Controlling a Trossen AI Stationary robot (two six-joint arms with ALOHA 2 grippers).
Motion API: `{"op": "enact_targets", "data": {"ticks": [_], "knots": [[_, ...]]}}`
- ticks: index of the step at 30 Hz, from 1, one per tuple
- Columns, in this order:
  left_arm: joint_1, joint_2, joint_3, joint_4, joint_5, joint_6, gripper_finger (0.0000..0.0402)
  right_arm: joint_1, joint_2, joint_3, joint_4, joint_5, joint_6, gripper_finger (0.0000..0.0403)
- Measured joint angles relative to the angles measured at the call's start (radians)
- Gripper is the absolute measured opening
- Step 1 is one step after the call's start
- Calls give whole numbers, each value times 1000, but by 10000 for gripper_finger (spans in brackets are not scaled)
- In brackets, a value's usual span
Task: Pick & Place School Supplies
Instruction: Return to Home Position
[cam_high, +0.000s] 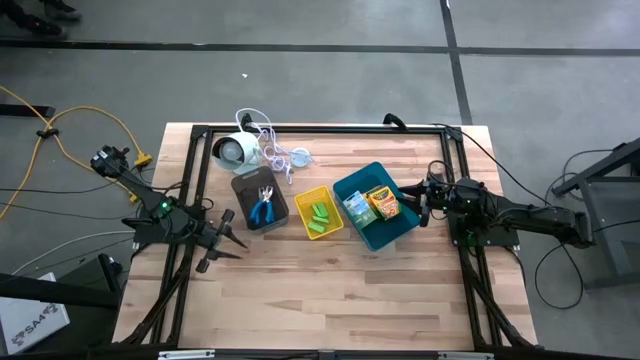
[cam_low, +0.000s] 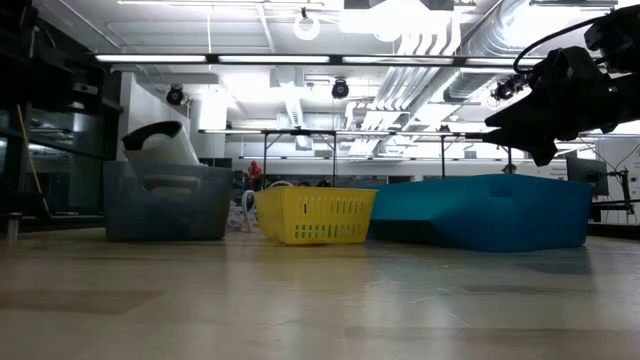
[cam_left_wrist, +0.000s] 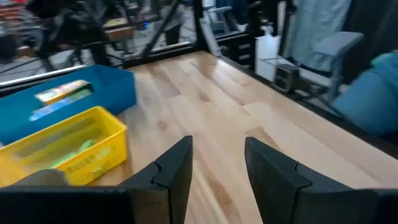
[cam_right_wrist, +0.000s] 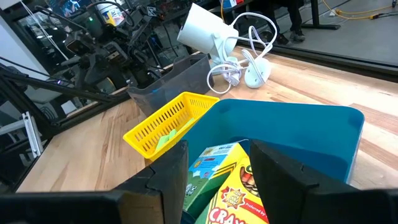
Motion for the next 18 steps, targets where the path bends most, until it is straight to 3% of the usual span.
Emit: {"op": "enact_targets", "data": {"ticks": [8, 18], "knots": [[0, -1, 0, -27, 200, 28, 141, 0, 0, 0, 0, 0, 0, 161], [0, -1, 0, -29, 204, 26, 141, 0, 0, 0, 0, 0, 0, 161]]}}
